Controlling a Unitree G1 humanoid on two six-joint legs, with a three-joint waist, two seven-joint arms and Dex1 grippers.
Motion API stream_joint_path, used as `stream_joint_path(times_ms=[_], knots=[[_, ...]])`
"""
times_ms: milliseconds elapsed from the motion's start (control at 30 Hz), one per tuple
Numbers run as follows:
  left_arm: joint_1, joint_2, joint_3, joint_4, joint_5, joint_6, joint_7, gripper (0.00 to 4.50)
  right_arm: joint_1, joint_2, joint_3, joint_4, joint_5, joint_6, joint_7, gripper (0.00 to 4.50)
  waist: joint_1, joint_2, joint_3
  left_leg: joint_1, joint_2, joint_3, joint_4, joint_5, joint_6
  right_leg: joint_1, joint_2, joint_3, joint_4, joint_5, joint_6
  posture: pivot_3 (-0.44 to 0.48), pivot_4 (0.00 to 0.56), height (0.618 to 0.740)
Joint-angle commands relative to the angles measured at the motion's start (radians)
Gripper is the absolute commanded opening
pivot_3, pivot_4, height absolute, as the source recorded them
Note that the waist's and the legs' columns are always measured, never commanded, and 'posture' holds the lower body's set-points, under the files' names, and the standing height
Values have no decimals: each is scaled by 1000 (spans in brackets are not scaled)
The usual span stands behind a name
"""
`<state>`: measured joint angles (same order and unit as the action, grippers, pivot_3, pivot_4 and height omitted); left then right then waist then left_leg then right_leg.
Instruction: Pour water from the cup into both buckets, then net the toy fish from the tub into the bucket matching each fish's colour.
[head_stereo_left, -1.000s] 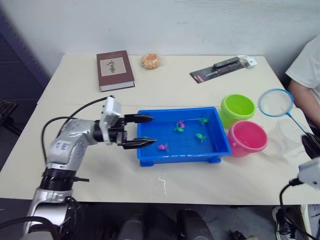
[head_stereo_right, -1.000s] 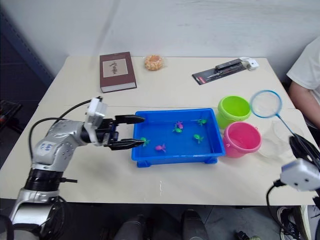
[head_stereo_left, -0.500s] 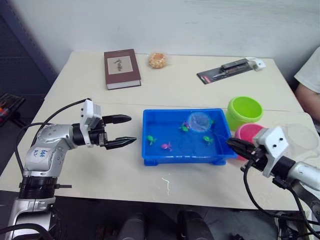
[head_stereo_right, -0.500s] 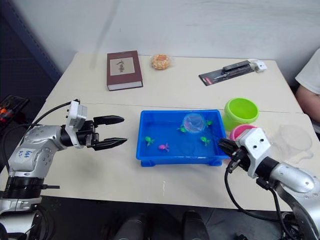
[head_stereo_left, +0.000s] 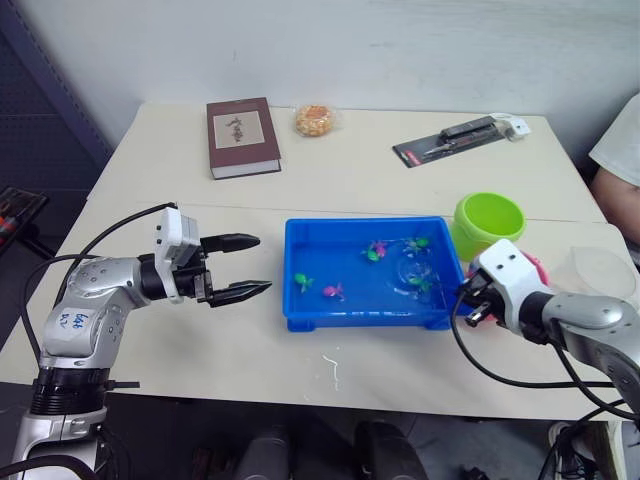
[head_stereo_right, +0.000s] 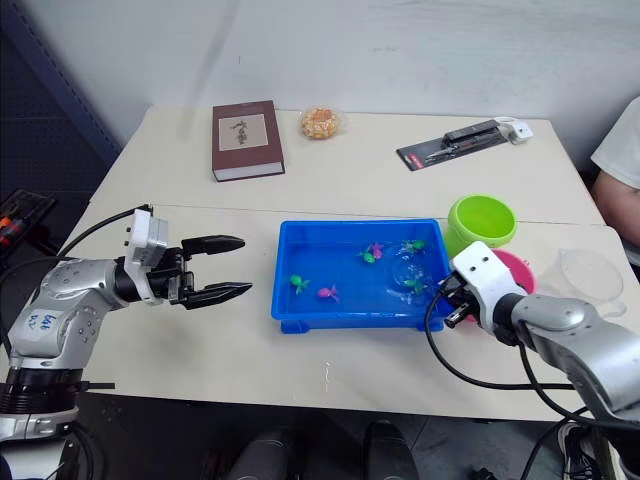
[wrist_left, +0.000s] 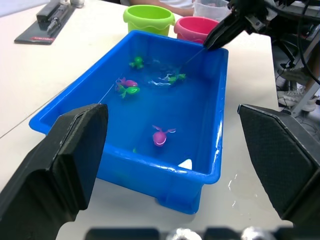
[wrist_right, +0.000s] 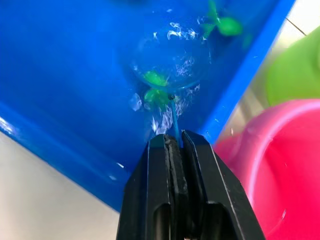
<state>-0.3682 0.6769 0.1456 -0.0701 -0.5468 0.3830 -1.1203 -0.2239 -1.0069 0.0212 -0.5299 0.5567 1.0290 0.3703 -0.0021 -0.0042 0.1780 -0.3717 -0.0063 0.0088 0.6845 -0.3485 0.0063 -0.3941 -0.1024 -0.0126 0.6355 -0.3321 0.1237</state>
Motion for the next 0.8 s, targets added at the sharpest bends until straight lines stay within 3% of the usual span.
stream_joint_path(times_ms=[33, 333, 800], knots=[[-7, -4, 11, -50, -22, 2, 19, 4439, -74, 9, 61, 18, -95, -12, -3, 0, -1, 0, 0, 0, 0, 0, 0, 0, 0, 0, 0, 0, 0, 0, 0, 0, 150, 738], [4, -11, 13, -87, -31, 26, 54, 4439, -154, 68, 125, 18, -203, -52, 41, 0, -1, 0, 0, 0, 0, 0, 0, 0, 0, -1, -1, -2, 0, 0, 0, 0, 150, 738], [9, -12, 11, -103, -41, 45, 66, 4439, -106, 68, 42, 3, -230, -97, 139, 0, 0, 0, 0, 0, 0, 0, 0, 0, 0, 0, -1, -6, 0, 0, 0, 0, 150, 738]])
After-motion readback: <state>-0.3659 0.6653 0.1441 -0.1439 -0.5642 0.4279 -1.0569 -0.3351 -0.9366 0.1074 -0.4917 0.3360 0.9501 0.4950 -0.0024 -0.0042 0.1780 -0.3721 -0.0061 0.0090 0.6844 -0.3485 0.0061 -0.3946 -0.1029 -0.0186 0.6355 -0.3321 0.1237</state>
